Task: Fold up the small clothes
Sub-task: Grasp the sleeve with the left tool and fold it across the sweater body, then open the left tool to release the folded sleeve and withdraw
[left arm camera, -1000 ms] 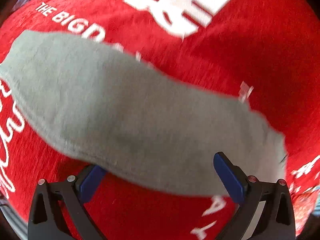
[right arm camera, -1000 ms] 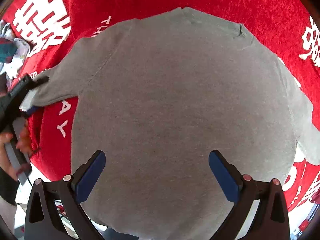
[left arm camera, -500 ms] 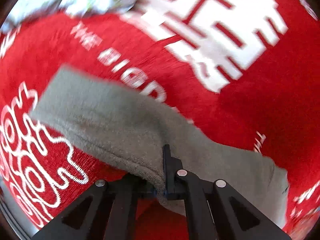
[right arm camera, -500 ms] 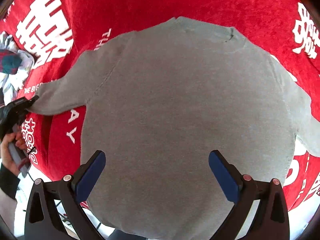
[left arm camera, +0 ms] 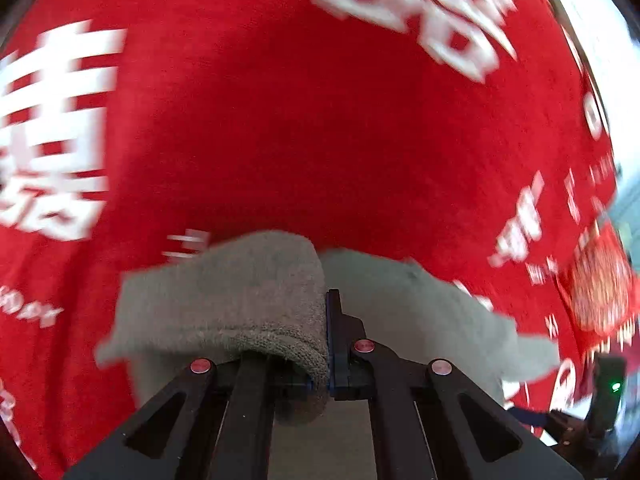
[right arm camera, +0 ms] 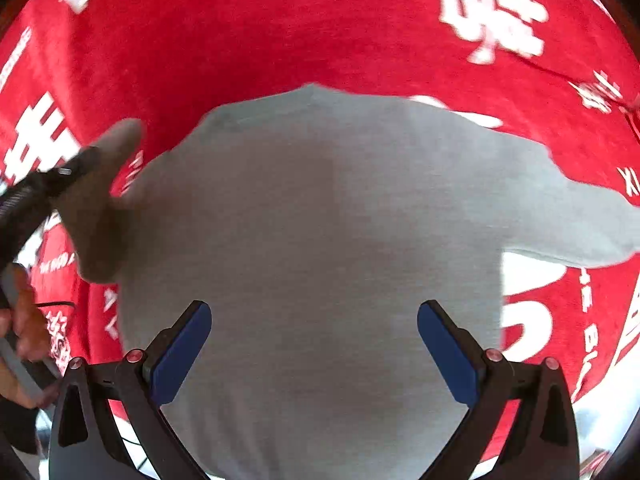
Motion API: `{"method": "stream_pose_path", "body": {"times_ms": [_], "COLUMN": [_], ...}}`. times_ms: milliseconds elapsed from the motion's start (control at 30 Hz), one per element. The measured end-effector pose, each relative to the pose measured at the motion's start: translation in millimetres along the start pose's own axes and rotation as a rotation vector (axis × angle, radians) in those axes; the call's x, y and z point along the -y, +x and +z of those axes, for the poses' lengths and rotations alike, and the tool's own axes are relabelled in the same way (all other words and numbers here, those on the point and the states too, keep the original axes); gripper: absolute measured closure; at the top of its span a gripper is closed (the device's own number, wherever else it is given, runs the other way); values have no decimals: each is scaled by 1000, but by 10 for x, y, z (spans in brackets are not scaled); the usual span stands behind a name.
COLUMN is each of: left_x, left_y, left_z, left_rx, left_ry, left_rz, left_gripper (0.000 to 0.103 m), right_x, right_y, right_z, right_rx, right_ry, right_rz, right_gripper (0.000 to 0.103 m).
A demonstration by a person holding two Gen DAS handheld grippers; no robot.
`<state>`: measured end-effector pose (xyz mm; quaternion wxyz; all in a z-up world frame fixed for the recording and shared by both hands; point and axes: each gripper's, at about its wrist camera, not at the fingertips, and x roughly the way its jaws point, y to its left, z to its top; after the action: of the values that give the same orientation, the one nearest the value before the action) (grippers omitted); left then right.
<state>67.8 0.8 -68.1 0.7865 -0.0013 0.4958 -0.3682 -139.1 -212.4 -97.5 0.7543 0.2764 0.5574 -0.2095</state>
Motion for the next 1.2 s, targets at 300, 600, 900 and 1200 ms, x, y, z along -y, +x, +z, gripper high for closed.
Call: {"method": "stream_pose_path", "body": {"times_ms": [300,600,900,1200], "left_x": [923,344,-1152,-1199], "left_y": [1306,185,405,502], "left_z": [-711,-633,-511,-656], "left_rx": [-297,-131,-272,-271], "left_ry": [288,285,-77,-93], "left_rz": [158,273,502,458], "left_gripper": [97,7,8,7], "right_x": [790,-121,-1614,61], "right_y": [259,175,987,711], "right_z": [-65,304,211,708], "right_rx": [-59,79,211,82], "right_ry": [74,-264,-899,62], "right_rz": [-70,-55,-393,142], "right_gripper": [0,0,55,34]}}
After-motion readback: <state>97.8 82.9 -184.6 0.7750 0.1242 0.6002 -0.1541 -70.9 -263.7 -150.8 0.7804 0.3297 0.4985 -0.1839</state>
